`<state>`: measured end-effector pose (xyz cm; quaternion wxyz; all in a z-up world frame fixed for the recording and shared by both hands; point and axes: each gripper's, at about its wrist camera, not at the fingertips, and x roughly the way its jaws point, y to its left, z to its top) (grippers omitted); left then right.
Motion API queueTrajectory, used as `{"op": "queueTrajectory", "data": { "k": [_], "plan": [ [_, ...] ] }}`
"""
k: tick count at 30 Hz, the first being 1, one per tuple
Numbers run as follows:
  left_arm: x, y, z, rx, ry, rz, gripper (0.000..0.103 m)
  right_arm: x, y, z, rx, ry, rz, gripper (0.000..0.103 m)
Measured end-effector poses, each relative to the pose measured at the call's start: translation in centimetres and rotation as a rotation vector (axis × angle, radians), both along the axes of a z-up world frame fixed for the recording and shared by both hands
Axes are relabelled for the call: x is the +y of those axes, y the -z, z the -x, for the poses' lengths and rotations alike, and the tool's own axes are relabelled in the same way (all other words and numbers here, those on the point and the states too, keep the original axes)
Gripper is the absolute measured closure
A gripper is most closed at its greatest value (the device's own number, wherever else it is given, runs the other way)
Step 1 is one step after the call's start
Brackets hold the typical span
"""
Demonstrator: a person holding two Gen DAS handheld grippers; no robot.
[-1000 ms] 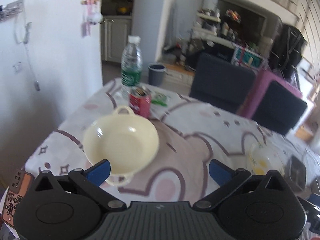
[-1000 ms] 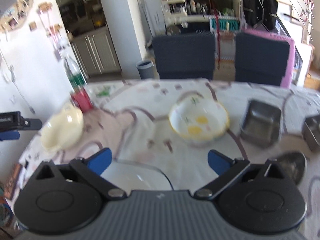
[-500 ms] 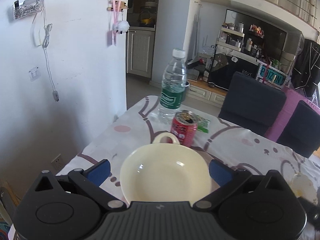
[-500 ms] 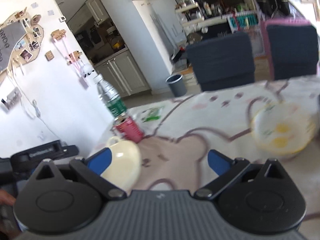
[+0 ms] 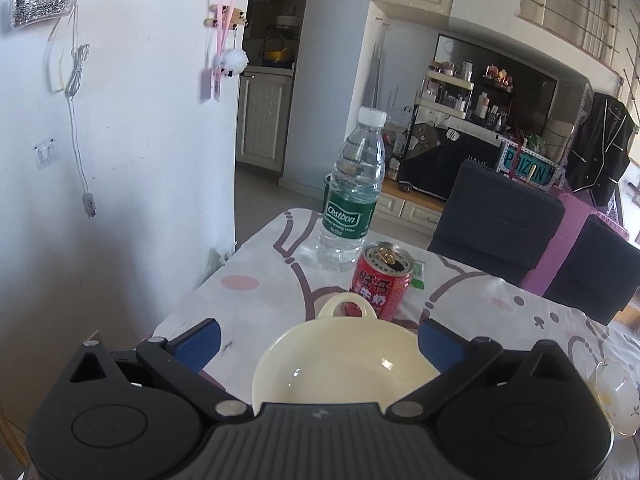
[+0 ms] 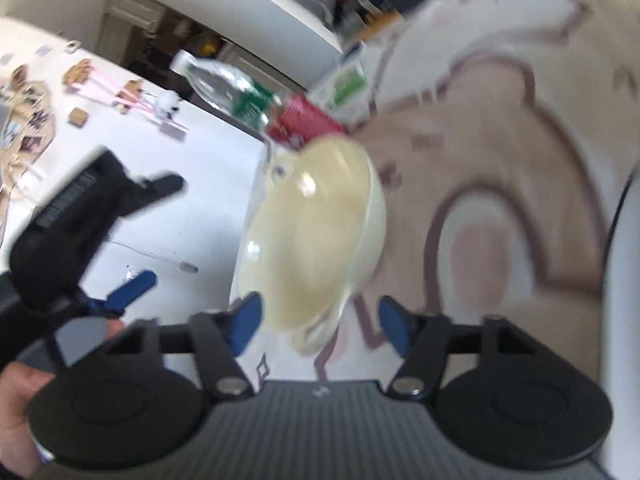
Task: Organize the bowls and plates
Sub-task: 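Move the left tool to one cream bowl handle while the right tool reaches the other handle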
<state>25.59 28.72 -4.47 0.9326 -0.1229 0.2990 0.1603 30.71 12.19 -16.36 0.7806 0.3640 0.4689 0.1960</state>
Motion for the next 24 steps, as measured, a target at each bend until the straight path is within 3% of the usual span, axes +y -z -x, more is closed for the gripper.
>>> {"op": "queueTrajectory", "data": {
  "k": [5, 7, 11, 15, 24],
  "plan": [
    [0.9, 0.2, 0.3, -0.021, 0.003, 0.013, 0.0, 2.1, 2.2, 0.9, 0.086, 0.035, -0.026, 0.056],
    [1.0, 0.4, 0.3, -0.026, 0.009, 0.016, 0.0, 2.4, 2.2, 1.1, 0.062, 0.043, -0.056, 0.077],
    [1.2, 1.0, 0.2, -0.031, 0.024, 0.049, 0.0, 2.0, 1.6, 1.7, 0.051, 0.067, -0.069, 0.08],
    [0.9, 1.5, -0.3, -0.018, 0.04, 0.046, 0.0, 0.9, 1.3, 0.9, 0.013, 0.127, -0.014, 0.083],
    [1.6, 3.0, -2.0, -0.016, 0.045, 0.141, 0.001, -7.0, -0.2, -3.8, -0.097, 0.258, 0.147, 0.093]
  ]
}}
